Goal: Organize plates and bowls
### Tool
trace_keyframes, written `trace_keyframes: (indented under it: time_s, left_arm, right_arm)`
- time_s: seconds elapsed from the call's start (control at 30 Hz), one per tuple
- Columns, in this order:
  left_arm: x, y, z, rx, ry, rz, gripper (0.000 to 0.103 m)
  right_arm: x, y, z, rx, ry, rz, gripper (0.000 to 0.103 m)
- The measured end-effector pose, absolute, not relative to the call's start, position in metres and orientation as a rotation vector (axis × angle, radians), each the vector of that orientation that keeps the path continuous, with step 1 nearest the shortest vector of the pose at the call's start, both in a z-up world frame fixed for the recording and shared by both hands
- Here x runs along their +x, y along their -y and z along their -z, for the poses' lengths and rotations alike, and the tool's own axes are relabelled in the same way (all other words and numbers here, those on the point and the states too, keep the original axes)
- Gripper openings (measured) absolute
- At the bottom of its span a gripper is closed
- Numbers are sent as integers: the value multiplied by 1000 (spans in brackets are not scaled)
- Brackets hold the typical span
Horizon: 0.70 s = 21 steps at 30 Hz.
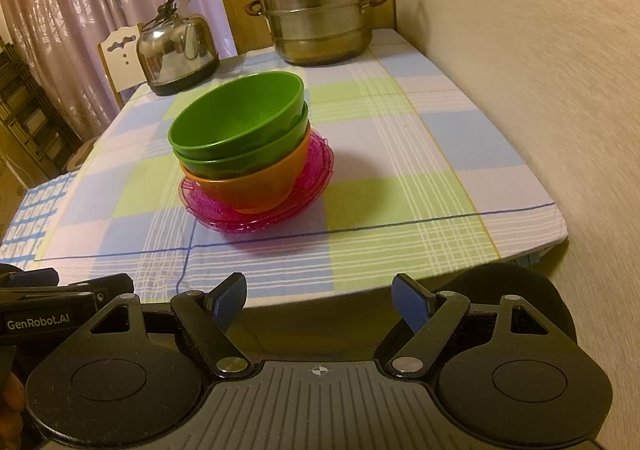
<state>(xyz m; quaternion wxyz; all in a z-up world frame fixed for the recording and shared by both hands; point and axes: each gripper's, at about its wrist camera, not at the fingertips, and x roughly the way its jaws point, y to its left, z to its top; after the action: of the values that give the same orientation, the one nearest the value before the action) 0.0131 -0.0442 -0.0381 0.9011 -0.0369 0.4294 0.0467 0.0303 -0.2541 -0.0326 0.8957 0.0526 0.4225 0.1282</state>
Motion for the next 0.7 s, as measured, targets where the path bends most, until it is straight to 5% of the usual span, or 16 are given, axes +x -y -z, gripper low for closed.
trace_keyframes:
  time_s: [0.7]
  left_arm:
    - [12,44,38,-72,-881,-96,103]
  right_arm:
    - [31,255,32,110,-873,-264,79]
